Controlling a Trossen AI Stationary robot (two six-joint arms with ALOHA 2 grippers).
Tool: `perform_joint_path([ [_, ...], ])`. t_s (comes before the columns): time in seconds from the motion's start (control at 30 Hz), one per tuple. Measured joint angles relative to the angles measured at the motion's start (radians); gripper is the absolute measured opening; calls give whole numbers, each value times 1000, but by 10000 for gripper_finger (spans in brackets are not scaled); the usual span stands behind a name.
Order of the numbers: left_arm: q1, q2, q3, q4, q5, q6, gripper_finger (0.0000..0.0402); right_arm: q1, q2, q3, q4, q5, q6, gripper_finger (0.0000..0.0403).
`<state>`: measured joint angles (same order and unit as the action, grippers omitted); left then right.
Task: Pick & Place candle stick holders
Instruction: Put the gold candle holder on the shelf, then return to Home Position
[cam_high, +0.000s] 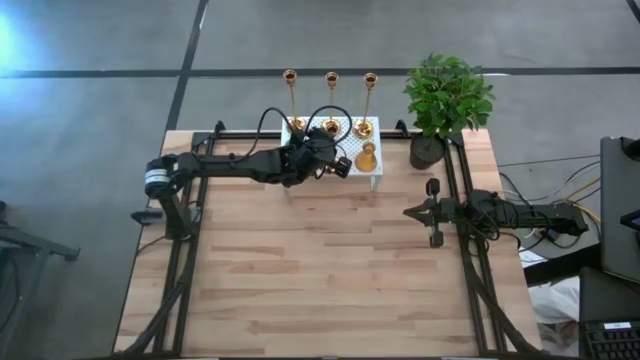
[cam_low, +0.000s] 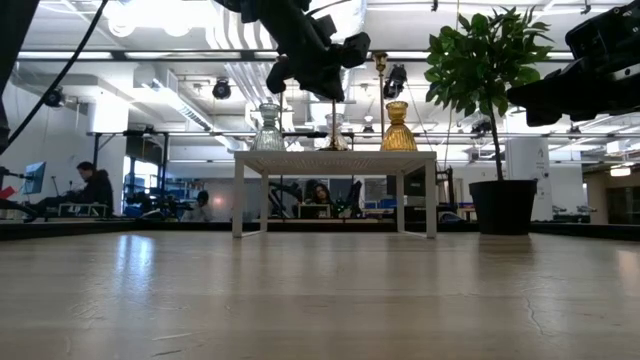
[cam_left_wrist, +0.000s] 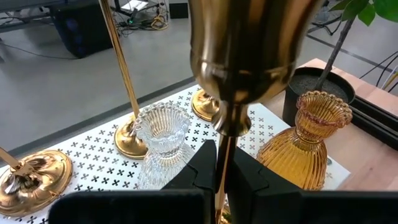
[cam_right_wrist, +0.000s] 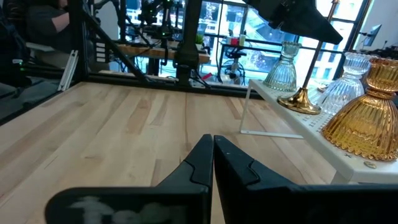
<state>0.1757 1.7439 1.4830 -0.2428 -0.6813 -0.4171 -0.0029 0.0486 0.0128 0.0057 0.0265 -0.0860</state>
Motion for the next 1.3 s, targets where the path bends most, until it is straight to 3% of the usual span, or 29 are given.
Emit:
perform_joint_path([
  [0.3,0,0,0,0,2,3,19,0,0,0,0,0,0,9],
  [0.53,0,4,-10,-10,15,2,67,0,0,0,0,0,0,9],
  [0.93,0,2,-18,-3,7,-3,81,0,0,0,0,0,0,9],
  [1.3,0,2,-18,-6,5,-2,127,0,0,0,0,0,0,9],
])
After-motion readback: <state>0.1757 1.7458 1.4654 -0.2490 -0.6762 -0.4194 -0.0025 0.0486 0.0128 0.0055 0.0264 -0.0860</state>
